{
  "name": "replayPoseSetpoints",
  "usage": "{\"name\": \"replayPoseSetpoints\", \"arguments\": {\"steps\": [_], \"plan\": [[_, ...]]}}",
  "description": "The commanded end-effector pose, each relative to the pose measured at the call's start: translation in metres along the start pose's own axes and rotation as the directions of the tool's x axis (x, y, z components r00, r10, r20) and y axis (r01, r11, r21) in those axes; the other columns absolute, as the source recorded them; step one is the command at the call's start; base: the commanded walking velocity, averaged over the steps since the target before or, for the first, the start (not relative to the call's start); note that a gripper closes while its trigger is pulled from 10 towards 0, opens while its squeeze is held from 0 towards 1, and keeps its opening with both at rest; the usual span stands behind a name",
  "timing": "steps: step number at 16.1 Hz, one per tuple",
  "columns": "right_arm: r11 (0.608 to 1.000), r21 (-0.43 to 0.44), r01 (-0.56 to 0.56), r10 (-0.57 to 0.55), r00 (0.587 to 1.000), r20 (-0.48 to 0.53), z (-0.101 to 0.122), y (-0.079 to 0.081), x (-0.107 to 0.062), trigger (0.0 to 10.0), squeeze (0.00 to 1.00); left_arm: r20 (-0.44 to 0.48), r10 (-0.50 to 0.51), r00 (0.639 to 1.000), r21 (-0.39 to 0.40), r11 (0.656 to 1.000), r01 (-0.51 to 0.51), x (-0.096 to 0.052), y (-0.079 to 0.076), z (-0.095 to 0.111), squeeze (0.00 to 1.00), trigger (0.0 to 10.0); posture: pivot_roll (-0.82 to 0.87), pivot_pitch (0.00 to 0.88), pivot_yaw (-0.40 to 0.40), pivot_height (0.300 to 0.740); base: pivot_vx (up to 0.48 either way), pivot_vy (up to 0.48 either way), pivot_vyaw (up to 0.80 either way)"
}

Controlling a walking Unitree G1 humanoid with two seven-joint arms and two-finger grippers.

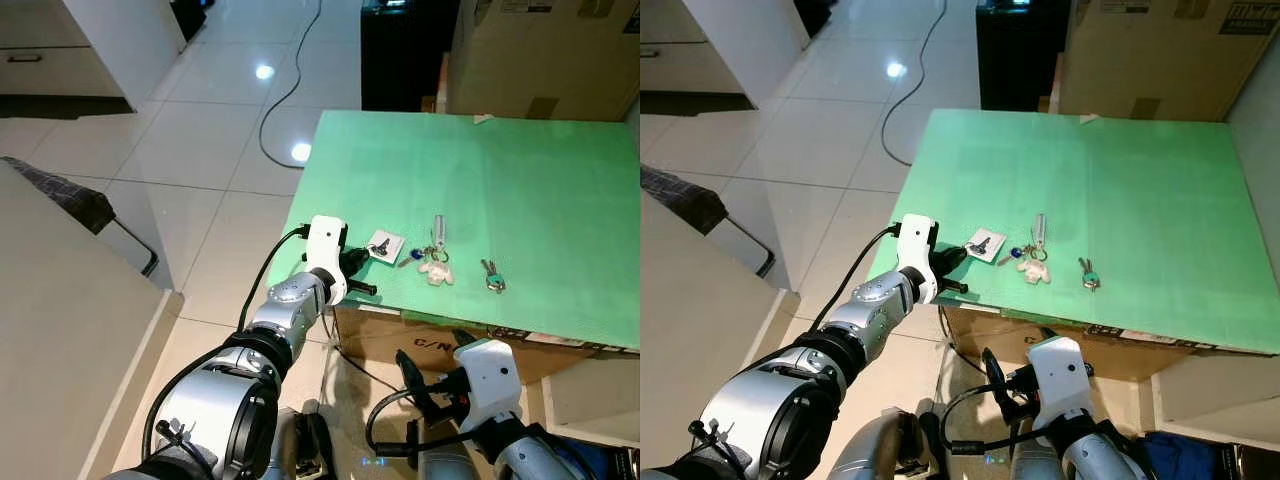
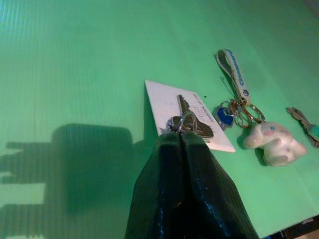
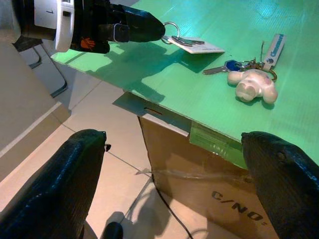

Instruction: Hang keys on a hook

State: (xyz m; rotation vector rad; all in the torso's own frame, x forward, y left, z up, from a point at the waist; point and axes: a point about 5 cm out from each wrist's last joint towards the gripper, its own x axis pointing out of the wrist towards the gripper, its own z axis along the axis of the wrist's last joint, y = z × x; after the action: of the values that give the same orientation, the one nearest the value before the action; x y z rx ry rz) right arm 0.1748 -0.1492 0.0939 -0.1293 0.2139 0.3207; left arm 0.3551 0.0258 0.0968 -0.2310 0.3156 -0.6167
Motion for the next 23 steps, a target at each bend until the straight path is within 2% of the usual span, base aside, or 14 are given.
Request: {"name": "replayPoseSetpoints", "arguments": {"steps": [1,23], "plan": [[1.0,0.019,-0.008,0.008,1.0,-0.012,-0.0035,0.0029,-0.0017,10.0,0.0,0.01,-0.181,0.983,-0.056,0.982,0.181,0.0216,-0.0727,-0.0017,0.0,0.0,-0.33,0.198,0.156,0.686,0.0,0.0,0.0],[1.0,0.019,-0.008,0.008,1.0,-0.012,-0.0035,0.0029,-0.0017,10.0,0.0,0.01,-0.181,0.983,-0.056,0.982,0.181,0.0216,-0.0727,-0.0017,0.0,0.0,-0.33,0.198,0.156,0.686,0.0,0.0,0.0]]}}
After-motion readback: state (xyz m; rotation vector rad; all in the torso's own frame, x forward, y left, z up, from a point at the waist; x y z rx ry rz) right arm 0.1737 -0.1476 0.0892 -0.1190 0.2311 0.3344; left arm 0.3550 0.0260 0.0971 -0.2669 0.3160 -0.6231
